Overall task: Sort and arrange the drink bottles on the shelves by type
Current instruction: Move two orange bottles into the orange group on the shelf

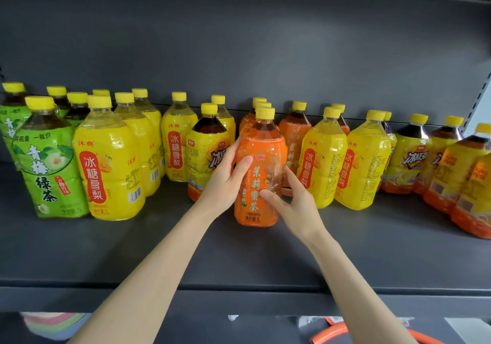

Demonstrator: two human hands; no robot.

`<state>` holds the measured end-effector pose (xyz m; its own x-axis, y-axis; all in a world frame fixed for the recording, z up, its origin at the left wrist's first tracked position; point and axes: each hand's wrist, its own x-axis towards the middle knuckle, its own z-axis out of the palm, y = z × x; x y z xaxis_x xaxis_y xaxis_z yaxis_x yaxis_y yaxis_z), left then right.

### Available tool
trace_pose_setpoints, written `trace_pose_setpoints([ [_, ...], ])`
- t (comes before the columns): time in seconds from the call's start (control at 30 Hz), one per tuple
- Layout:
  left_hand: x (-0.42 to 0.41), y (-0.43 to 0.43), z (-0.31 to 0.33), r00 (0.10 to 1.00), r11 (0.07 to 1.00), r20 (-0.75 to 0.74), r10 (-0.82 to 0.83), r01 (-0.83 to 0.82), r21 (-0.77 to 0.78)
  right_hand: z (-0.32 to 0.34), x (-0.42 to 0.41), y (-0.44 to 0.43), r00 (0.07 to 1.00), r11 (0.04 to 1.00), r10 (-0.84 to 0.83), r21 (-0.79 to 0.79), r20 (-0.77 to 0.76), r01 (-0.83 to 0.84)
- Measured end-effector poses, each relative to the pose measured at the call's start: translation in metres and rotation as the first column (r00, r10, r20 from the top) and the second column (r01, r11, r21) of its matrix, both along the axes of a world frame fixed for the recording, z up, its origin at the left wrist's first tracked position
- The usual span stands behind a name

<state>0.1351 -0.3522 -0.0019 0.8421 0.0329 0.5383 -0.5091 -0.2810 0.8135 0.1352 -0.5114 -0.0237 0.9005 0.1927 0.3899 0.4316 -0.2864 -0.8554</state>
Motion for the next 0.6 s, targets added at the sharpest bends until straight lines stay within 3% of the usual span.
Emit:
trace_pose_setpoints([
  [0.6,0.0015,-0.0029,-0.0047,0.998,0.997,0.017,0.063,-0.063,-0.034,-0.0013,0.0039,0.0018,1.000,0.997,-0.022,-0.076,-0.004,0.022],
])
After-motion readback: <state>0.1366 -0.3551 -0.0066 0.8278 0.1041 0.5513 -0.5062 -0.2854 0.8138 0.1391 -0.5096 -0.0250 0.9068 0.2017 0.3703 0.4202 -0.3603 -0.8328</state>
